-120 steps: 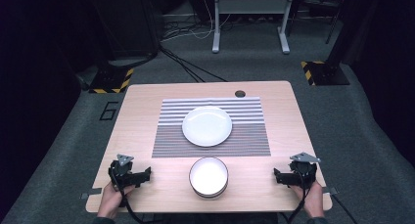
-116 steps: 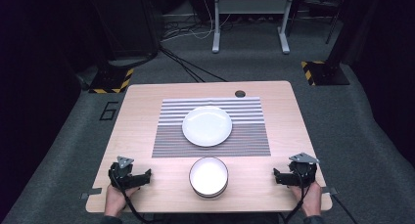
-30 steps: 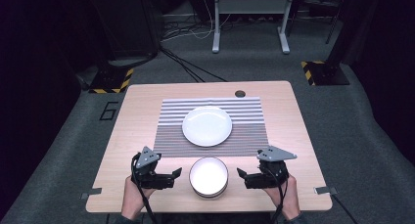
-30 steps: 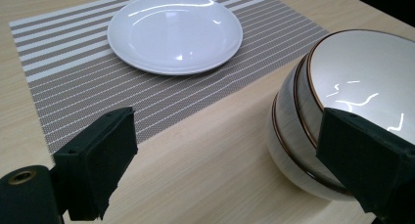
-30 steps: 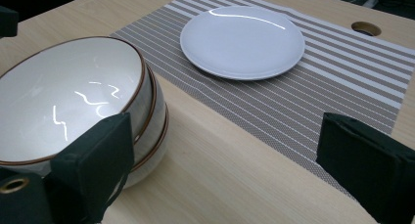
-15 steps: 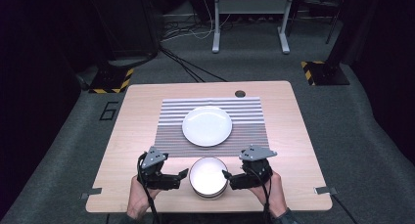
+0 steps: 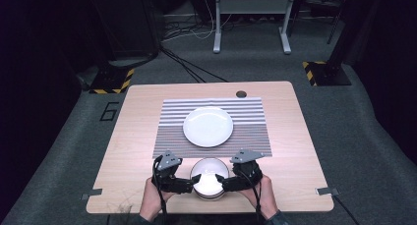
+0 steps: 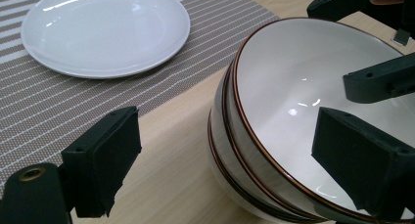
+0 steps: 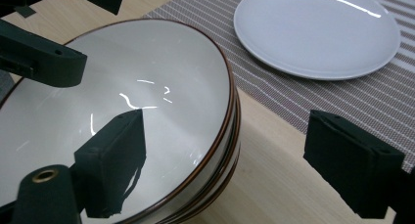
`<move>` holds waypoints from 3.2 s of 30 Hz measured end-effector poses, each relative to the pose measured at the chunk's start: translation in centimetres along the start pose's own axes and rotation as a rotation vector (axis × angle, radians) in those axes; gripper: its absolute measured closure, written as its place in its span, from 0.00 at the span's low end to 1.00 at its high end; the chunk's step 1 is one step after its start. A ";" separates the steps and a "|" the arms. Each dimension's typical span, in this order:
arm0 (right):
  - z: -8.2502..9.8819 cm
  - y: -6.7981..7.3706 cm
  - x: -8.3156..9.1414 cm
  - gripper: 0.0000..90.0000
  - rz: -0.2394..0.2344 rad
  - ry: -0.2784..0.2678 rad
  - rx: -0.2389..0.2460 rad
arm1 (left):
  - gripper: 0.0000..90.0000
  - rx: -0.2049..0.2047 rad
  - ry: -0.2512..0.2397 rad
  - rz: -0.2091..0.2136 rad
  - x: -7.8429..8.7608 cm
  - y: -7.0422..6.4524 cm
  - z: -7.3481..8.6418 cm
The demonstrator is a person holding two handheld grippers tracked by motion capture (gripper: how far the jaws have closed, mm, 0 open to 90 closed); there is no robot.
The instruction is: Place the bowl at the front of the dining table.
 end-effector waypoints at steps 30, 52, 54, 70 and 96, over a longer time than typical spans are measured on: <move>1.1 1.5 -1.5 0.60 0.094 0.053 0.024 | 0.62 -0.112 0.053 -0.077 -2.1 -1.8 1.5; -0.6 1.9 -0.5 0.90 0.207 -0.056 0.148 | 0.78 -0.241 0.014 -0.146 -1.8 -2.4 0.0; -0.8 2.0 -0.1 0.91 0.205 -0.085 0.162 | 0.79 -0.243 0.004 -0.146 -1.7 -2.4 -0.1; -2.3 2.9 1.0 0.91 0.233 -0.179 0.217 | 0.88 -0.239 -0.090 -0.151 -0.4 -2.6 -1.2; -4.1 2.7 1.7 0.91 0.253 -0.236 0.256 | 0.90 -0.251 -0.164 -0.160 0.4 -2.5 -3.5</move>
Point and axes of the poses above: each handheld gripper's, and its own axes: x roughly backward along the jaws, z roughly out of its underside, y roughly to its left, the point moved 4 cm from there along -x, roughly forward along the jaws, and after that the axes turned 10 degrees about -y, right-handed, at the moved point
